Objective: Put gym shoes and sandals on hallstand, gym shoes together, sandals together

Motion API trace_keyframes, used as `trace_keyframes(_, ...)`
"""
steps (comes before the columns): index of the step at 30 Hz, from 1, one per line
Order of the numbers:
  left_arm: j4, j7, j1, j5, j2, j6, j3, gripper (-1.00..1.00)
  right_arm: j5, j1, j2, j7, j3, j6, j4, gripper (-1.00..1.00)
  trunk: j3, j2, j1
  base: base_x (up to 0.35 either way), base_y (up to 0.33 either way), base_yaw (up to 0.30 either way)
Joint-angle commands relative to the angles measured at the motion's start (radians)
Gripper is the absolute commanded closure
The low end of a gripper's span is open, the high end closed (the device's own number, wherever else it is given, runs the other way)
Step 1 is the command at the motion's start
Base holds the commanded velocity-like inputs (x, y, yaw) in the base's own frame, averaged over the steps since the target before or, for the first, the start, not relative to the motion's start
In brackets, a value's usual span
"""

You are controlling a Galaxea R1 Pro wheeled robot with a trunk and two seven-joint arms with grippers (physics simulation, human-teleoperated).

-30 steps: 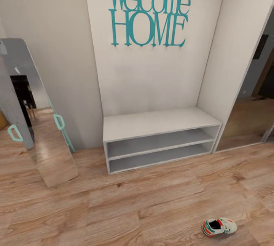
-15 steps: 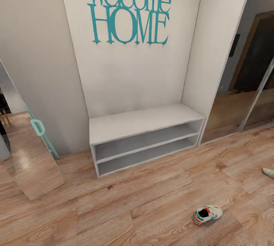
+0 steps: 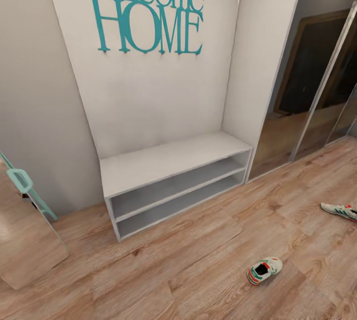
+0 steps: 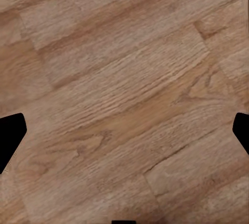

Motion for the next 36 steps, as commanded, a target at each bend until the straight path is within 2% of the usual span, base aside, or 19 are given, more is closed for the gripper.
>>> trace_keyframes(1, 0.001, 0.000, 0.000, 0.000, 0.000, -0.003, 0.001, -1.00, 0.000, -0.001, 0.000, 0.000, -0.001, -0.003, 0.001, -1.00, -0.002, 0.000, 0.000, 0.087, 0.131, -0.261)
trace_keyframes(30, 0.001, -0.002, 0.000, -0.012, 0.001, -0.003, -0.002, -1.00, 0.000, -0.001, 0.000, 0.000, -0.001, -0.003, -0.001, -1.00, -0.030, 0.000, 0.000, 0.008, 0.012, -0.261)
trace_keyframes(36, 0.001, -0.002, 0.000, -0.012, 0.001, -0.003, -0.003, -1.00, -0.002, -0.001, 0.000, 0.001, 0.000, -0.003, -0.002, -1.00, -0.035, 0.000, 0.000, 0.110, 0.009, -0.261)
